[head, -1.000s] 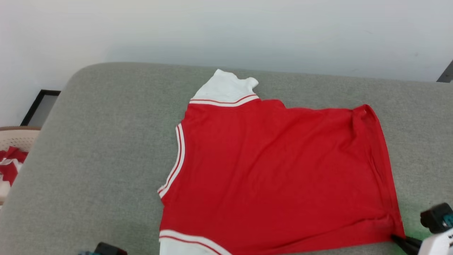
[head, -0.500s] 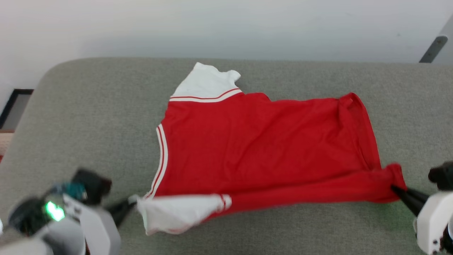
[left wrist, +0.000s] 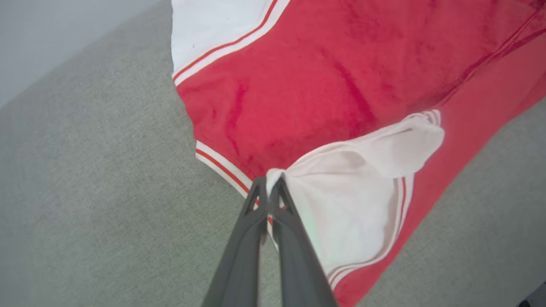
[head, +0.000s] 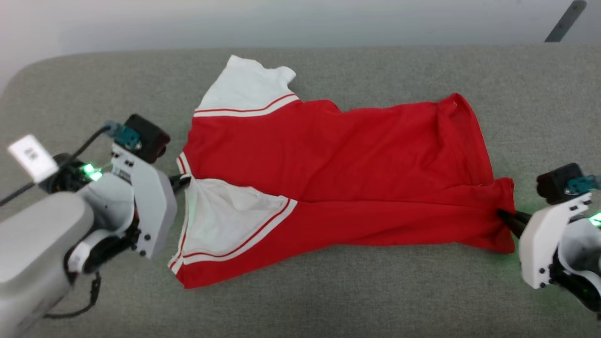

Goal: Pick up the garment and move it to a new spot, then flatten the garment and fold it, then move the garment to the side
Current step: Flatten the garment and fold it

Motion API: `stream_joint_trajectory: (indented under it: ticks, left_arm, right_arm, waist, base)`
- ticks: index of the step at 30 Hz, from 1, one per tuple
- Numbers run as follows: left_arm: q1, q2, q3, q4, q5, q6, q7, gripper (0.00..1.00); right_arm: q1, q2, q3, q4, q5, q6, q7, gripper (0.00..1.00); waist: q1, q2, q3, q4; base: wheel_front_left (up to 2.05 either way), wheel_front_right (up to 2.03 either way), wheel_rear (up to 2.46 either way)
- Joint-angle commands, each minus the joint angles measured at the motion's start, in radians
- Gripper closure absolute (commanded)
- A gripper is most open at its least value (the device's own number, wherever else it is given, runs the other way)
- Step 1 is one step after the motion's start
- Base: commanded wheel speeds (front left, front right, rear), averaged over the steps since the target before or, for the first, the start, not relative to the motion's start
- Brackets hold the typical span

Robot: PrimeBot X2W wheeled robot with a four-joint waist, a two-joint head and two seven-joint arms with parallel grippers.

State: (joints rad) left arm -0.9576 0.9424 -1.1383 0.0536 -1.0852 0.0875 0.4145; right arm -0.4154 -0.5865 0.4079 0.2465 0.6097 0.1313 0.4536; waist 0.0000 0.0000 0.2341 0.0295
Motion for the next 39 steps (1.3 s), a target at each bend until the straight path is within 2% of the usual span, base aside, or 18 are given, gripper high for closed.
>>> stream_joint_trajectory:
  ticks: [1,6,14,16,17,19,20,21,23,24,25,26,32,39]
  left_arm:
    - [-0.013,-0.028,-0.008,0.050,-0.007,-0.024,0.009,1.00]
    - [-0.027,-0.123,-0.034,0.232,-0.040,-0.090,0.053,1.00]
    - [-0.036,-0.229,-0.051,0.459,-0.089,-0.142,0.110,1.00]
    - [-0.039,-0.248,-0.055,0.499,-0.091,-0.152,0.117,0.91]
    - [-0.042,-0.256,-0.055,0.516,-0.093,-0.156,0.118,0.84]
    - [-0.053,-0.268,-0.050,0.546,-0.095,-0.163,0.108,0.62]
    - [-0.059,-0.273,-0.045,0.558,-0.095,-0.163,0.100,0.11]
    - [-0.060,-0.279,-0.042,0.569,-0.099,-0.165,0.095,0.00]
    - [-0.066,-0.286,-0.042,0.585,-0.098,-0.171,0.092,0.00]
    - [-0.070,-0.288,-0.041,0.590,-0.096,-0.174,0.087,0.00]
    - [-0.075,-0.290,-0.038,0.592,-0.093,-0.175,0.079,0.00]
    - [-0.076,-0.290,-0.036,0.594,-0.093,-0.177,0.072,0.00]
    - [-0.057,-0.278,-0.023,0.575,-0.101,-0.168,0.034,0.00]
    - [-0.016,-0.246,-0.006,0.484,-0.149,-0.106,0.072,0.00]
  right_arm:
    - [-0.020,0.014,0.015,0.017,0.004,-0.001,0.007,1.00]
    - [-0.063,0.042,0.061,0.071,0.021,-0.001,0.030,1.00]
    - [-0.118,0.057,0.113,0.123,0.048,-0.001,0.056,1.00]
    - [-0.128,0.057,0.122,0.136,0.057,-0.001,0.068,1.00]
    - [-0.134,0.058,0.126,0.141,0.059,-0.001,0.072,1.00]
    - [-0.141,0.059,0.131,0.153,0.066,-0.001,0.078,1.00]
    - [-0.147,0.057,0.134,0.160,0.066,-0.001,0.081,1.00]
    - [-0.149,0.055,0.137,0.166,0.069,-0.001,0.083,0.94]
    - [-0.156,0.054,0.146,0.169,0.074,-0.001,0.079,0.64]
    - [-0.159,0.052,0.149,0.170,0.078,-0.001,0.076,0.53]
    - [-0.160,0.049,0.153,0.172,0.081,-0.001,0.077,0.33]
    - [-0.161,0.048,0.156,0.173,0.084,-0.001,0.075,0.02]
    - [-0.155,0.029,0.141,0.167,0.084,-0.001,0.026,0.00]
    - [-0.122,0.028,0.084,0.135,0.038,-0.001,-0.095,0.00]
  waist:
    - [0.0000,0.0000,0.022,-0.013]
    - [0.0000,0.0000,0.039,-0.019]
    - [0.0000,0.0000,0.054,-0.024]
    - [0.0000,0.0000,0.054,-0.023]
    - [0.0000,0.0000,0.053,-0.022]
    - [0.0000,0.0000,0.048,-0.019]
    - [0.0000,0.0000,0.044,-0.017]
    - [0.0000,0.0000,0.038,-0.013]
    - [0.0000,0.0000,0.025,-0.007]
    - [0.0000,0.0000,0.018,-0.003]
    - [0.0000,0.0000,0.010,0.001]
    - [0.0000,0.0000,0.002,0.005]
    - [0.0000,0.0000,-0.049,0.033]
    - [0.0000,0.0000,-0.096,0.059]
  base:
    - [0.00,0.00,0.00]
    - [0.00,0.00,0.00]
    - [0.00,0.00,0.00]
    - [0.00,0.00,0.00]
    - [0.00,0.00,0.00]
    - [0.00,0.00,0.00]
    - [0.00,0.00,0.00]
    - [0.00,0.00,0.00]
    - [0.00,0.00,0.00]
    - [0.00,0.00,0.00]
    - [0.00,0.00,0.00]
    - [0.00,0.00,0.00]
    - [0.00,0.00,0.00]
    - [0.00,0.00,0.00]
